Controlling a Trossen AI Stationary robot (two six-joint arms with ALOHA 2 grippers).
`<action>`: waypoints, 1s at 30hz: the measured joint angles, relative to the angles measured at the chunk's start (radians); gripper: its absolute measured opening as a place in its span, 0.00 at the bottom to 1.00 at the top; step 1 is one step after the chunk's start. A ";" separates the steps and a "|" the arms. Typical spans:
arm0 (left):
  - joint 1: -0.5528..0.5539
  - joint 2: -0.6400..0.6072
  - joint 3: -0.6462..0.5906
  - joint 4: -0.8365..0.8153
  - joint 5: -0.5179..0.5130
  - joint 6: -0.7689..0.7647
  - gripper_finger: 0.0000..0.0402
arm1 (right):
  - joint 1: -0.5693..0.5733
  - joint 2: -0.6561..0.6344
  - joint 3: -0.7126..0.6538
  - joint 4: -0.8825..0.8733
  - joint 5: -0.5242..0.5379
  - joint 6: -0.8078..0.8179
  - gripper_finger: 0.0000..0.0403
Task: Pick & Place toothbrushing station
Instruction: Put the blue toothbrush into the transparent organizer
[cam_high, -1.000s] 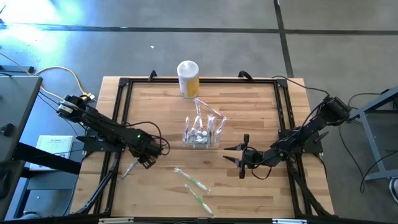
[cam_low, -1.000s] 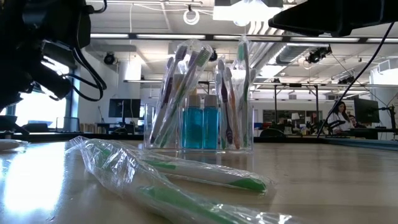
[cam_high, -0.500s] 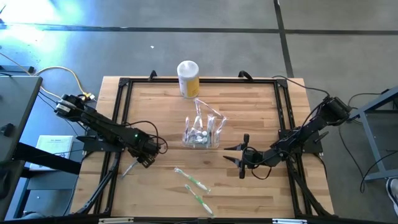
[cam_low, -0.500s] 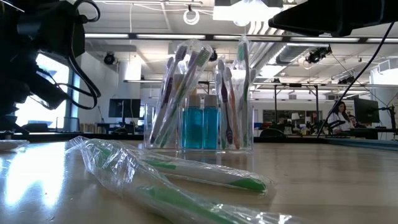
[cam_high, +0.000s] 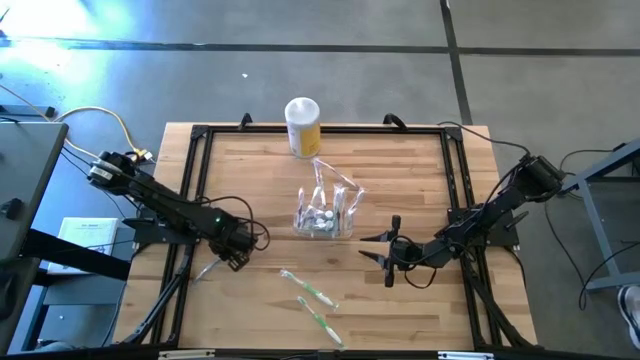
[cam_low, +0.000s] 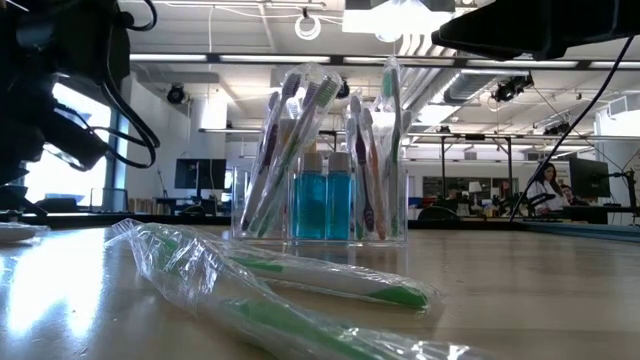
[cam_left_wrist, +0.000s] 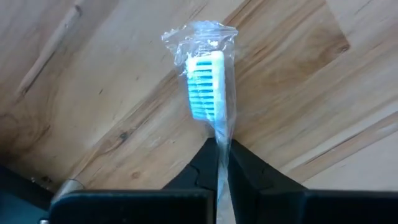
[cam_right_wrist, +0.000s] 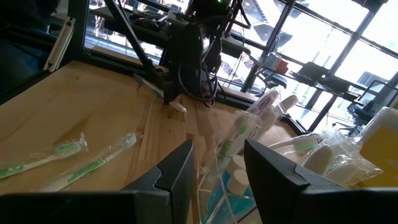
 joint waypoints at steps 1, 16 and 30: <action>0.000 0.000 0.000 0.003 -0.010 0.001 0.03 | 0.000 0.000 0.000 0.000 0.000 0.000 0.33; -0.112 0.003 0.242 -0.033 -0.316 0.083 0.01 | 0.000 0.000 0.000 0.001 0.004 -0.007 0.33; -0.269 0.045 0.406 0.728 -0.856 0.827 0.00 | 0.000 0.000 0.000 0.109 -0.052 -0.003 0.33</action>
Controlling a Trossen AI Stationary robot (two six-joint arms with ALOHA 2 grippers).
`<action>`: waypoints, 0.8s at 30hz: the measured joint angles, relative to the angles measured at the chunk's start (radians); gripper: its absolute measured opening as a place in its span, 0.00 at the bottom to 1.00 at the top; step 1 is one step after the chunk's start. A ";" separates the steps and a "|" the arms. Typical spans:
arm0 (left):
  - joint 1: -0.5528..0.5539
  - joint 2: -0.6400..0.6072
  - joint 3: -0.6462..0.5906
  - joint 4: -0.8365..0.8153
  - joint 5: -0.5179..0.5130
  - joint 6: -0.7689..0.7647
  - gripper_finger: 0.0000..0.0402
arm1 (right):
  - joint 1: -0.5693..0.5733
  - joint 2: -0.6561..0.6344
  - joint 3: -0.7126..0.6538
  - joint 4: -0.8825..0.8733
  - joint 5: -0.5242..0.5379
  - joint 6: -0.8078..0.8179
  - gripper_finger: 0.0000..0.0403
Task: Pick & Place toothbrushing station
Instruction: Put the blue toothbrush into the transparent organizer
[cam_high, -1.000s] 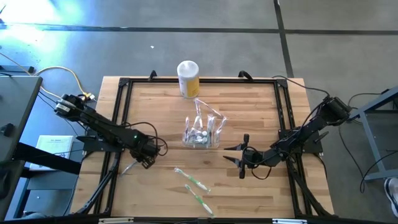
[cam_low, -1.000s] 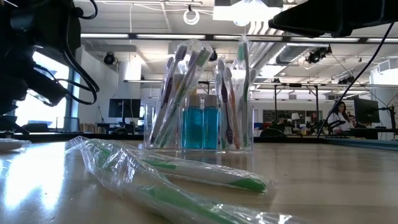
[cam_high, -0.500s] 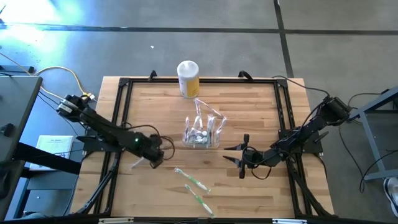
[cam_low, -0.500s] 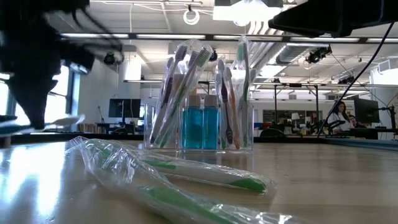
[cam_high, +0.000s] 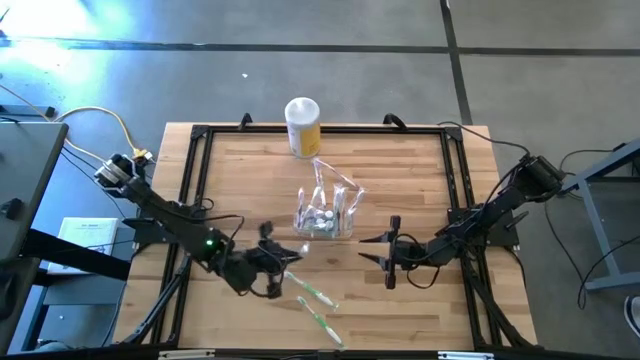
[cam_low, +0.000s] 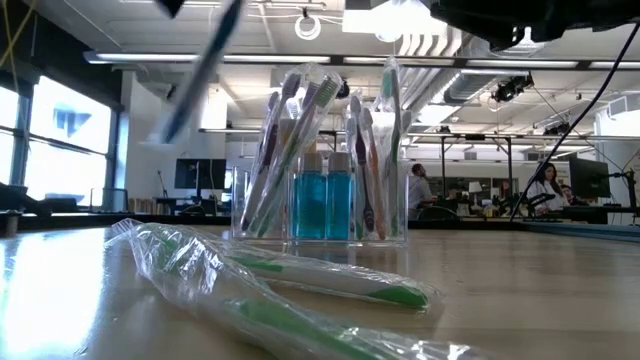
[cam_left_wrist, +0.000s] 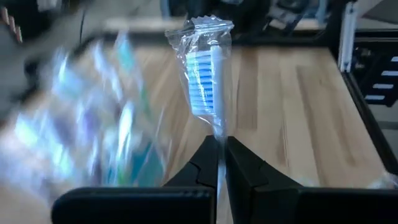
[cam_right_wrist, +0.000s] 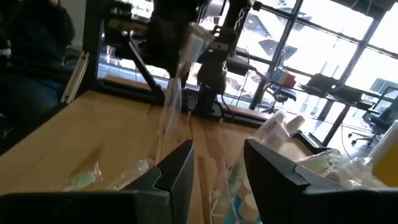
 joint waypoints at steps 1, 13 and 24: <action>0.008 0.026 -0.001 0.077 0.004 0.070 0.00 | 0.000 0.000 0.000 0.018 0.000 0.002 0.33; 0.172 0.253 -0.003 0.537 0.254 0.459 0.00 | -0.036 0.000 0.000 0.056 -0.208 0.053 0.33; 0.226 0.252 -0.002 0.578 0.326 0.454 0.00 | -0.113 0.003 0.000 0.034 -0.289 0.142 0.33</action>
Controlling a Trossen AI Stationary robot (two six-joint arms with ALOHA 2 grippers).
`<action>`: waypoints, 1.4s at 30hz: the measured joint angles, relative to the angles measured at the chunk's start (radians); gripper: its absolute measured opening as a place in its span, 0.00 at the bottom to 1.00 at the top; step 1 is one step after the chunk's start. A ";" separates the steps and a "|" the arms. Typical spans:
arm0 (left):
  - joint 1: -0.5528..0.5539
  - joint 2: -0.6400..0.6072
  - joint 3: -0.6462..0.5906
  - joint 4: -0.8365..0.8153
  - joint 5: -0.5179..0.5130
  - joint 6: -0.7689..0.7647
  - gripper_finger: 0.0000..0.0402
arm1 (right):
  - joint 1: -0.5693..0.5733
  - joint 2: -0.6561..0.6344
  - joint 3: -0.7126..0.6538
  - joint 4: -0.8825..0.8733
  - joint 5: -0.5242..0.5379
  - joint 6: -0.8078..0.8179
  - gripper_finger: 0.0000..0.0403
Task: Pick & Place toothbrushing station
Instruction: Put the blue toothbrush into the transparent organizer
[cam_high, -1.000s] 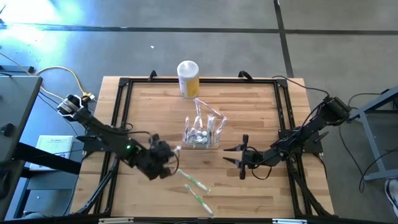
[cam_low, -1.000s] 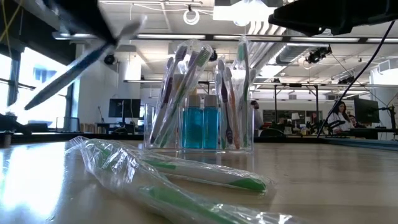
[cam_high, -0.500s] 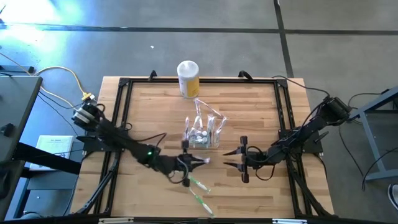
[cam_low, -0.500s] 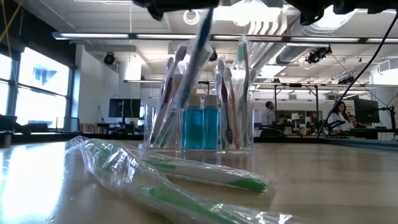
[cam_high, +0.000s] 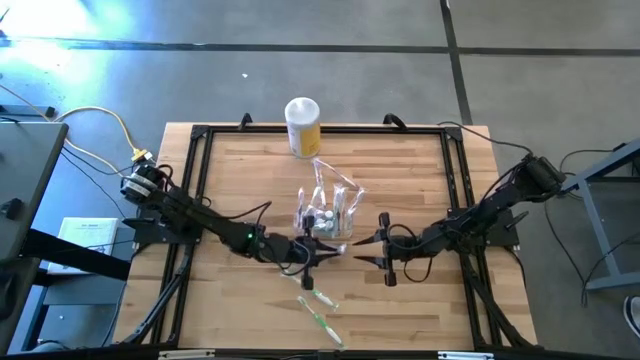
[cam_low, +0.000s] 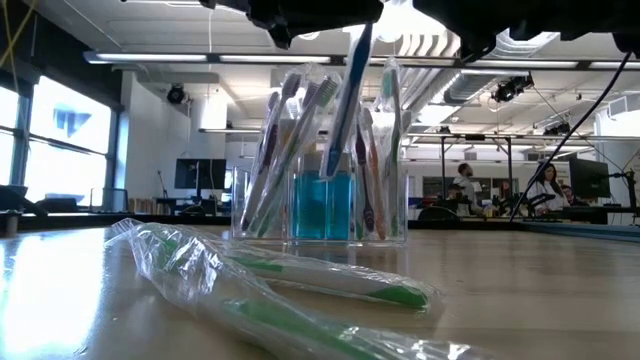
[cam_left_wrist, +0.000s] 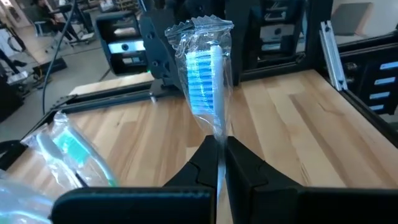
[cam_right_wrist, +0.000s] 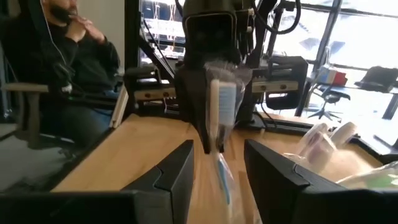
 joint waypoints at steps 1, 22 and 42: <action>-0.001 0.000 0.000 -0.002 0.001 0.000 0.00 | -0.003 0.000 0.000 0.001 -0.009 0.008 0.33; -0.003 0.128 0.083 0.132 -0.010 0.058 0.00 | -0.057 0.002 0.039 -0.054 -0.115 0.018 0.32; -0.014 0.127 0.088 0.087 -0.050 0.046 0.00 | 0.007 0.003 0.038 -0.124 -0.026 0.018 0.32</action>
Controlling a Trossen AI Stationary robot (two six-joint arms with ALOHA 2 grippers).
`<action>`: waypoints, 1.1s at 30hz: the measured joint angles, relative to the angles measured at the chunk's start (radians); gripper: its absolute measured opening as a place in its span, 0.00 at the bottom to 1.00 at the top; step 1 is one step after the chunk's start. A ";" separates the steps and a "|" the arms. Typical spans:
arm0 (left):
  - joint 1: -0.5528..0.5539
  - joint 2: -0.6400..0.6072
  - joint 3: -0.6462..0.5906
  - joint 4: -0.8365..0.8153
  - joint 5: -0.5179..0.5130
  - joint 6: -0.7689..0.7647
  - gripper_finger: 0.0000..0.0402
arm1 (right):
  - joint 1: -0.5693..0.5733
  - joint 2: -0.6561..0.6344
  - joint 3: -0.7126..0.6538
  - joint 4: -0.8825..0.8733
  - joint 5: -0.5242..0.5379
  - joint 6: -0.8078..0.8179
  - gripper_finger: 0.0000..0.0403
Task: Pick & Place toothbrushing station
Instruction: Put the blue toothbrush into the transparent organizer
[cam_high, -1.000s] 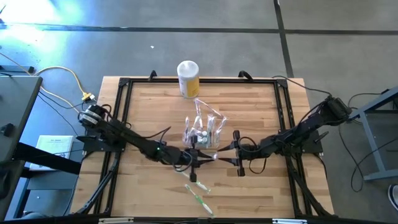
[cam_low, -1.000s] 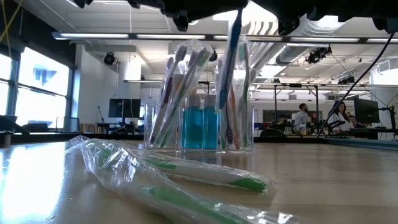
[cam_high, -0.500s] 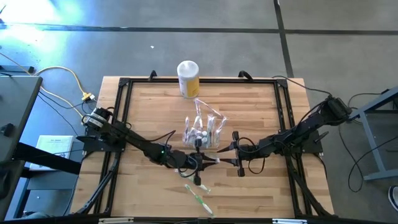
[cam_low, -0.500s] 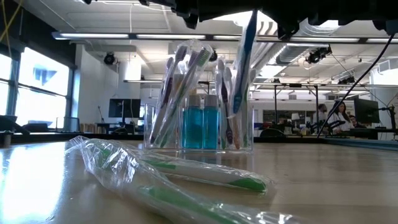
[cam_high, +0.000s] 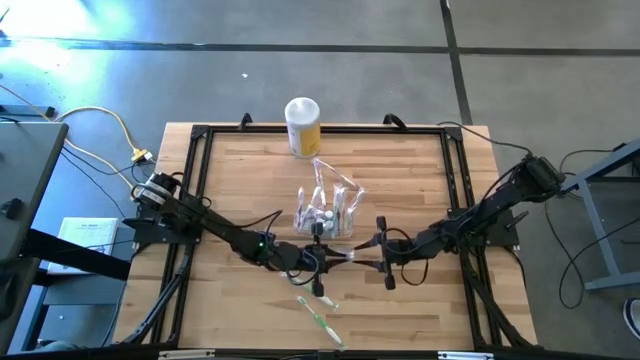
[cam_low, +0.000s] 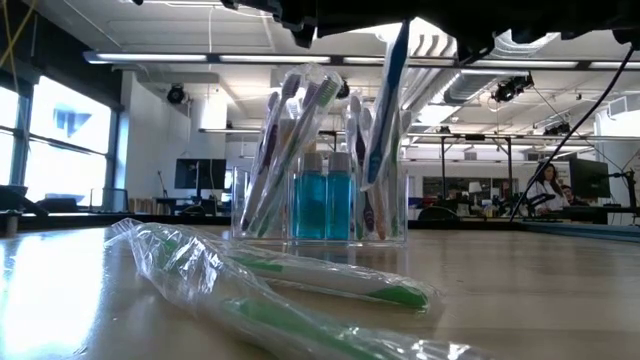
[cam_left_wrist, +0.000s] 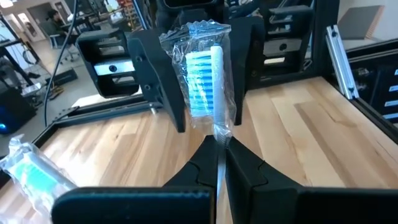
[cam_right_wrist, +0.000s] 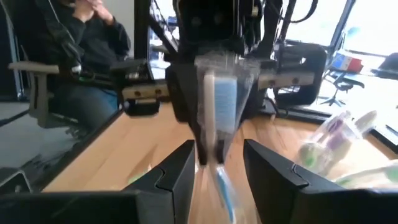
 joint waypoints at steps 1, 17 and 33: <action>0.000 0.000 0.000 0.001 0.000 -0.003 0.00 | -0.001 0.000 0.000 0.004 -0.009 0.000 0.32; 0.023 0.040 -0.001 0.055 -0.023 -0.023 0.00 | -0.038 0.000 0.016 0.037 -0.071 0.000 0.32; 0.026 0.040 -0.001 0.076 -0.020 -0.015 0.01 | -0.039 -0.001 0.018 -0.003 -0.068 -0.031 0.18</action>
